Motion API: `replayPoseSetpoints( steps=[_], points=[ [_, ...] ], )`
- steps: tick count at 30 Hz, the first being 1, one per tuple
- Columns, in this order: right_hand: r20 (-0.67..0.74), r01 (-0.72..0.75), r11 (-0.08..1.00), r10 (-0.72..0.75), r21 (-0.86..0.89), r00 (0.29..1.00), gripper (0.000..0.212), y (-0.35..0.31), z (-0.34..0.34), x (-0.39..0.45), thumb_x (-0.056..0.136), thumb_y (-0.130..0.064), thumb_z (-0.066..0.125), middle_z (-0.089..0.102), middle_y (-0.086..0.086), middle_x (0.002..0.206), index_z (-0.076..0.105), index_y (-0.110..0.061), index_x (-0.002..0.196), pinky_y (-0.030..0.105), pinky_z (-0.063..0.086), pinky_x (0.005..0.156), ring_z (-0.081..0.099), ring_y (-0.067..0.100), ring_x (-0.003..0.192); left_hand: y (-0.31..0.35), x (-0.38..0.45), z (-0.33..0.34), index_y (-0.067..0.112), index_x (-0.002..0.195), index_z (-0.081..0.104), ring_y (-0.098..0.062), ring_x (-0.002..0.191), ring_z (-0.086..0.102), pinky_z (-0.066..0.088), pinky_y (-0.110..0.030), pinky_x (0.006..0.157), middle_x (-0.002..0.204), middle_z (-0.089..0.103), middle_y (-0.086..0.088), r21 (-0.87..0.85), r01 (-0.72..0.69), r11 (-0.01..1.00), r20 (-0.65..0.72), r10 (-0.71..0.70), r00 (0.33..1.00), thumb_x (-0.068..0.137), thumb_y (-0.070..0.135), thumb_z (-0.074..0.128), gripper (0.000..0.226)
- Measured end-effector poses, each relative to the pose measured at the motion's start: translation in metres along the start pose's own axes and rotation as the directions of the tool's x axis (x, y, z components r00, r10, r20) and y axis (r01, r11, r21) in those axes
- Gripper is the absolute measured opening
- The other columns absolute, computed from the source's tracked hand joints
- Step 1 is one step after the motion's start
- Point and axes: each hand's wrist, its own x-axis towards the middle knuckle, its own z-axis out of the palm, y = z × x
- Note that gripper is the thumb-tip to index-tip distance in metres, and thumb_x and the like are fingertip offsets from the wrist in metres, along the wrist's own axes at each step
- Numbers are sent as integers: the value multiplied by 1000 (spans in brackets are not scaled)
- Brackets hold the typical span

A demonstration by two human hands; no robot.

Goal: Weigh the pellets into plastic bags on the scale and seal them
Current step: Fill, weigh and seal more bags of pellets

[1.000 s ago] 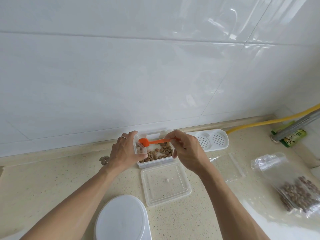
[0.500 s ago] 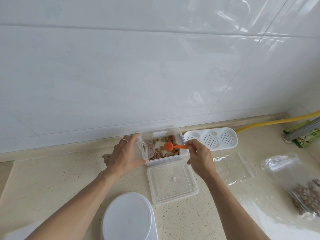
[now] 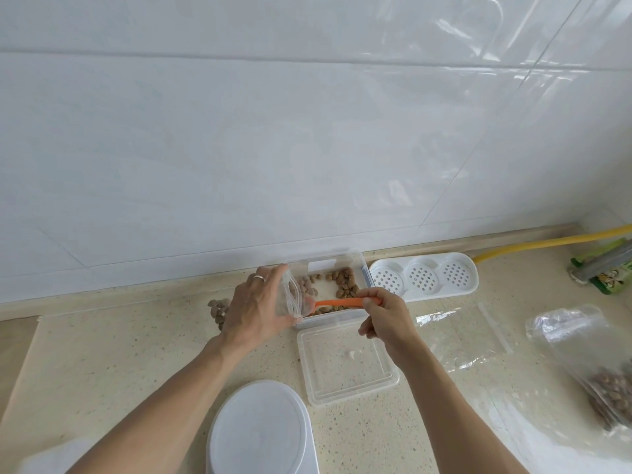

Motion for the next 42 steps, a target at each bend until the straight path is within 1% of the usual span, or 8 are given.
replayPoseSetpoints(
  steps=[5,10,14,18,25,31,37,42],
  points=[
    [-64,-42,988,52,145,997,19,0,-12,-2,99,-2,46,72,9,93,63,-10,105,27,43,49,57,18,48,2,2,0,21,140,38,-24,114,54,45,-40,92,127,55,-4,104,-34,994,-26,37,999,61,47,84,95],
    [-115,10,984,11,180,993,18,-14,-30,-7,100,-4,46,75,7,98,62,-11,105,28,44,50,56,16,46,2,4,-4,21,139,38,-24,111,55,47,-38,86,122,55,-6,139,43,989,-23,-40,999,64,53,78,91],
    [-134,110,990,-98,88,986,19,-35,-33,-17,99,-3,48,74,7,95,64,-12,102,28,45,50,58,15,47,8,10,-7,23,140,33,-24,116,51,45,-39,89,125,52,-6,107,113,988,28,-117,993,66,57,75,91],
    [-39,241,966,-245,-93,969,20,-53,-20,-30,100,-5,47,71,9,92,65,-15,100,25,46,47,60,17,47,18,16,-8,24,142,29,-25,121,48,43,-40,93,132,47,-6,30,166,986,77,-168,983,67,59,74,94],
    [110,505,776,-504,-377,857,25,-67,-4,-46,98,-4,49,71,2,83,64,-23,94,13,43,52,65,16,54,20,18,-6,29,139,30,-19,115,51,47,-39,89,127,47,-3,-155,222,963,78,-213,974,68,56,76,88],
    [170,525,749,-502,-404,848,29,-68,-5,-42,98,-7,50,70,0,80,62,-32,91,19,47,55,67,14,56,14,16,-4,28,135,33,-19,119,49,47,-40,88,124,47,-3,-238,248,939,78,-236,969,72,51,77,80],
    [42,474,848,-478,-238,877,24,-64,-6,-36,99,-3,49,69,5,81,67,-19,97,16,44,50,66,19,53,7,14,-2,29,136,31,-19,121,48,47,-40,90,128,46,-3,-250,263,932,78,-252,965,69,52,79,85],
    [-184,394,891,-437,-227,881,20,-46,-8,-17,100,-7,47,64,3,78,65,-15,99,21,48,48,62,16,47,0,5,-2,31,136,32,-20,120,47,43,-37,91,126,47,-2,-218,275,936,85,-262,961,66,49,81,87]
  ],
)
